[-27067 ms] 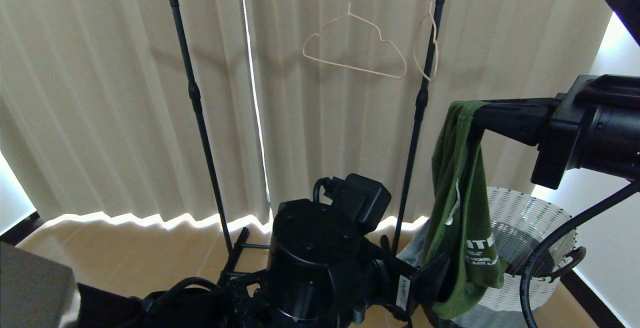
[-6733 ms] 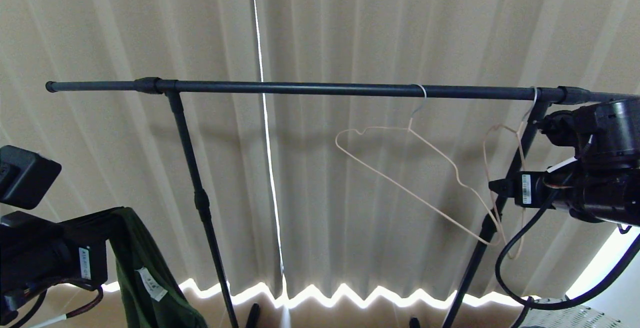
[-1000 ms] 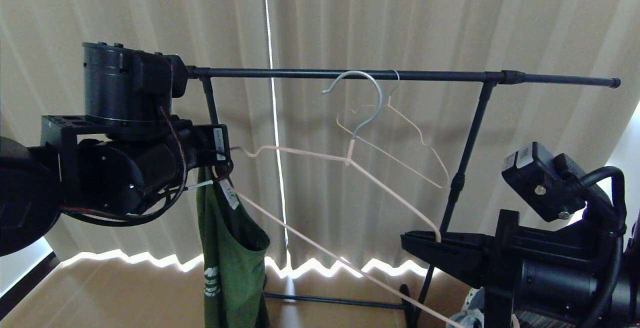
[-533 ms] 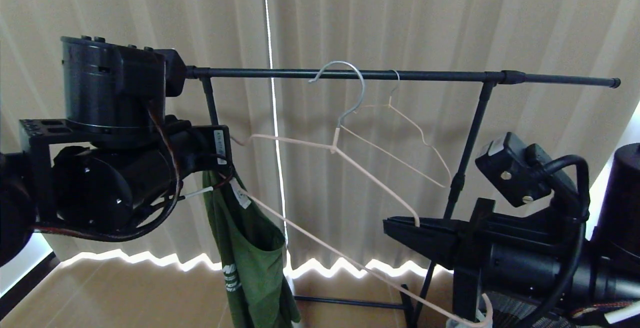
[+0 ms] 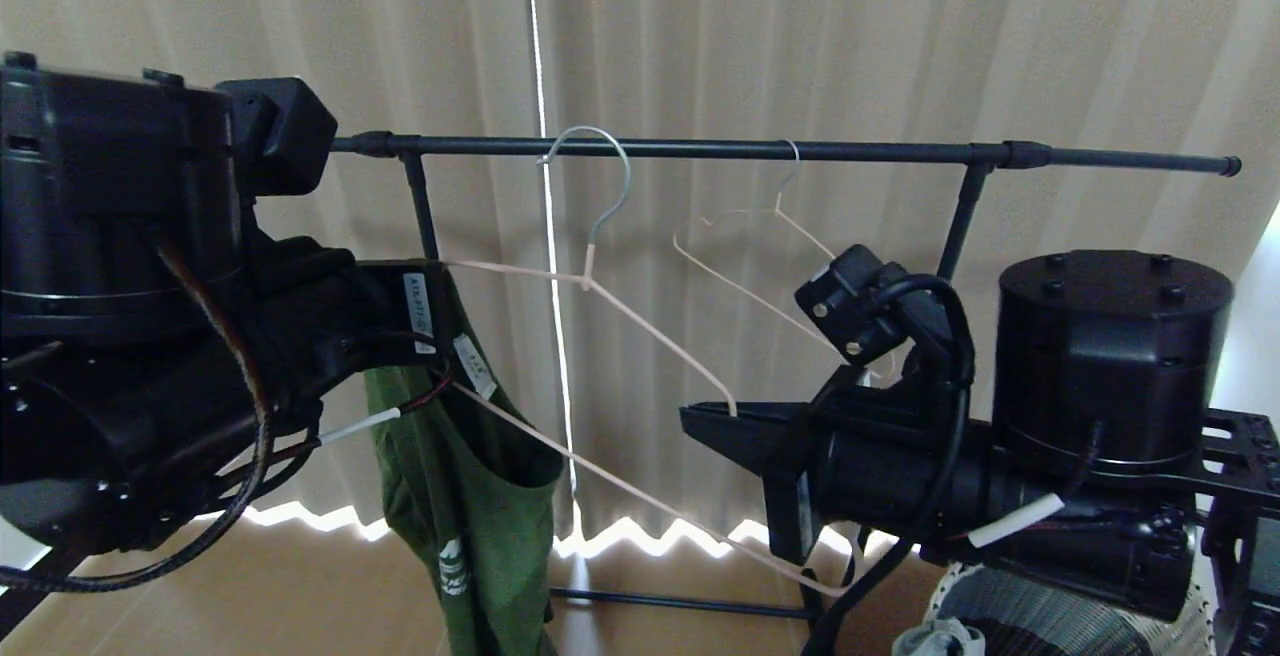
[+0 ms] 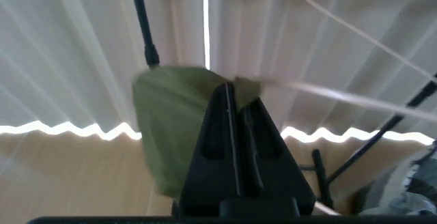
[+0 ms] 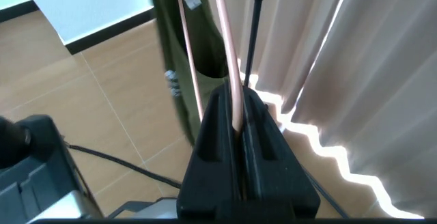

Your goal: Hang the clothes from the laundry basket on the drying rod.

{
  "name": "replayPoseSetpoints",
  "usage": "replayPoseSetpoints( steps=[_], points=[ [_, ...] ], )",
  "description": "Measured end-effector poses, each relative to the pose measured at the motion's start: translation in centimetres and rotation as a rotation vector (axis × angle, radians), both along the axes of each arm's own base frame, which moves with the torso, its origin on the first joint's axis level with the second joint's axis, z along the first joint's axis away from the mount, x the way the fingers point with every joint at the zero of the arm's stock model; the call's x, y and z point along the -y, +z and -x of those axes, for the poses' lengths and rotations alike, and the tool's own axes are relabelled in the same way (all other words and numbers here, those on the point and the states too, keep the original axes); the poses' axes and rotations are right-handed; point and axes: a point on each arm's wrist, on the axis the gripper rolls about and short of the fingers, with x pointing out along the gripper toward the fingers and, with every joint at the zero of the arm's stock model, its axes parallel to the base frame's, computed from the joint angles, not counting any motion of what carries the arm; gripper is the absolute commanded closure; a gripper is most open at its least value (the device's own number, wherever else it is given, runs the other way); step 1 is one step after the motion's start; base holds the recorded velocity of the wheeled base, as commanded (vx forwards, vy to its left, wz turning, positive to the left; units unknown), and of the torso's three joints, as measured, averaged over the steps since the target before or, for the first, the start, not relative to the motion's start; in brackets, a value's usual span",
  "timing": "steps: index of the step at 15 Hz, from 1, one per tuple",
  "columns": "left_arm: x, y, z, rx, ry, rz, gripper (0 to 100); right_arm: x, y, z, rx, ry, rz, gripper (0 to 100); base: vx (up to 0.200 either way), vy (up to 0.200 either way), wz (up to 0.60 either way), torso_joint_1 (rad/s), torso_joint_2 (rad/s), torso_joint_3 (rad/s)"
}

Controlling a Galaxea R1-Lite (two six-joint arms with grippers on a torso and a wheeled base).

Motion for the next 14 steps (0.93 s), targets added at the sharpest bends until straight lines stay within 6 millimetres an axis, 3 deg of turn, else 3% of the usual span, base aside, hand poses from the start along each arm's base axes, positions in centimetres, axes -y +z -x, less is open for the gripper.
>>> replayPoseSetpoints(
  steps=[5, 9, 14],
  points=[
    [0.6, 0.6, 2.1, 0.019, -0.103, 0.026, 100, -1.7, -0.5, -1.4, -0.010, -0.001, 0.008, 100, 0.000, 0.000, 0.00, 0.000, 0.00, 0.000],
    [1.5, 0.6, 3.6, -0.003, -0.302, 0.056, 100, -2.1, -0.8, -1.8, -0.015, 0.000, 0.014, 100, 0.000, 0.000, 0.00, 0.000, 0.00, 0.000],
    [1.0, -0.7, 4.8, -0.045, -0.397, 0.053, 100, -2.0, -0.7, -1.8, -0.013, -0.004, 0.014, 100, 0.000, 0.000, 0.00, 0.000, 0.00, 0.000]
  ],
)
